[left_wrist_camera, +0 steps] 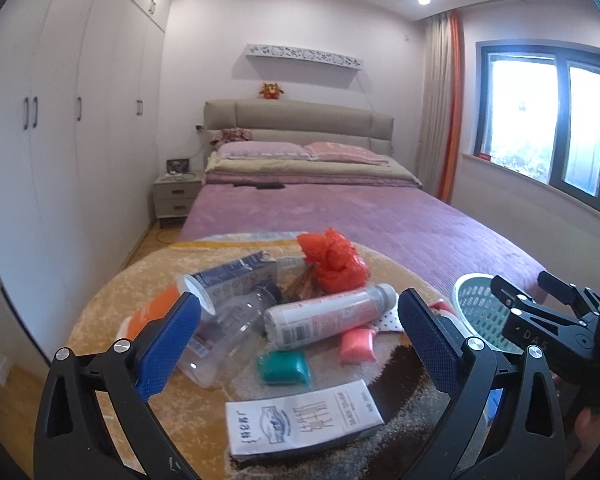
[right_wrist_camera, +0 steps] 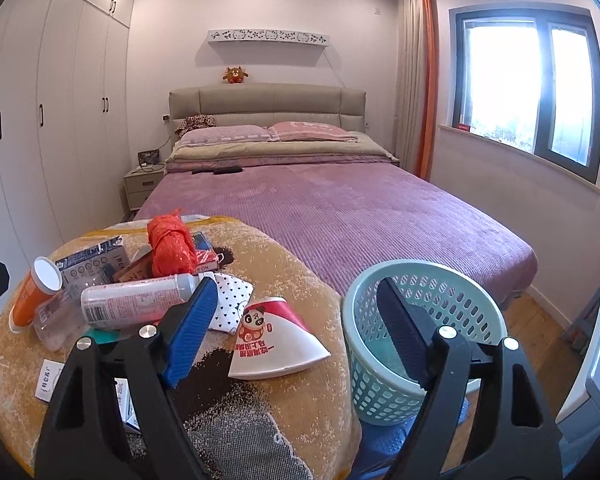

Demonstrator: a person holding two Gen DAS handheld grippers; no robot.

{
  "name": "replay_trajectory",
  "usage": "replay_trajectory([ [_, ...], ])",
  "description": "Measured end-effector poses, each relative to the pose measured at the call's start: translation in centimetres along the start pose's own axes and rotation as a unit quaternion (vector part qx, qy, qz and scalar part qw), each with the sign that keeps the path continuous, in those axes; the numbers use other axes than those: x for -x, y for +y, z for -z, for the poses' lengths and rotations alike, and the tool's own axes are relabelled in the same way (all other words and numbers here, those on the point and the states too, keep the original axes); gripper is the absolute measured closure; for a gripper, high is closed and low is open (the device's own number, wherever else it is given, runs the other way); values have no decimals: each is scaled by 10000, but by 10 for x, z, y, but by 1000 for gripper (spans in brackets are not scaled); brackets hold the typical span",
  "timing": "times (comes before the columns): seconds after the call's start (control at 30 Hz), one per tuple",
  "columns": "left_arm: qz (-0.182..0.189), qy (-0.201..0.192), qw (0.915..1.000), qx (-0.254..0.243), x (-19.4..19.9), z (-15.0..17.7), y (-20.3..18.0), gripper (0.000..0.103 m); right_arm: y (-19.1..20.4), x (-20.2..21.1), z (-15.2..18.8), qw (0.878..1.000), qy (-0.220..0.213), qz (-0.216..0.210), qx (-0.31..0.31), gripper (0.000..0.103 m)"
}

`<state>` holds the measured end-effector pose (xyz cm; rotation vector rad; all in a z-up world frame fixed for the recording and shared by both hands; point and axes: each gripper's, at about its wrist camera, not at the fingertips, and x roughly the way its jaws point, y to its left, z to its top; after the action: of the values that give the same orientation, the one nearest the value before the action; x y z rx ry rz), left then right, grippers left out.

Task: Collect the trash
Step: 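Move both grippers toward the cluttered table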

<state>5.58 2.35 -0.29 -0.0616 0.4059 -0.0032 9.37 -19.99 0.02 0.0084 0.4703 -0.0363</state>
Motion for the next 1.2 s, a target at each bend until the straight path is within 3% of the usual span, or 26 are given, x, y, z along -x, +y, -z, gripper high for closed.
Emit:
replay_trajectory([
  [0.3,222,-92,9997,-5,13,6,8,7,2,13,8,9998,-111,180,-5,23],
  [0.6,-47,-71,9999,-53,11,17,28,7,9,23,19,9978,-604,290,-17,17],
  [0.8,-147,-192,9997,-92,15,17,35,7,10,21,15,9981,-554,257,-37,17],
  [1.1,-93,-75,9999,-19,10,20,42,7,11,17,19,9989,-407,221,14,17],
  [1.2,-124,27,9999,110,6,21,55,7,8,14,18,9996,-264,32,-40,17],
])
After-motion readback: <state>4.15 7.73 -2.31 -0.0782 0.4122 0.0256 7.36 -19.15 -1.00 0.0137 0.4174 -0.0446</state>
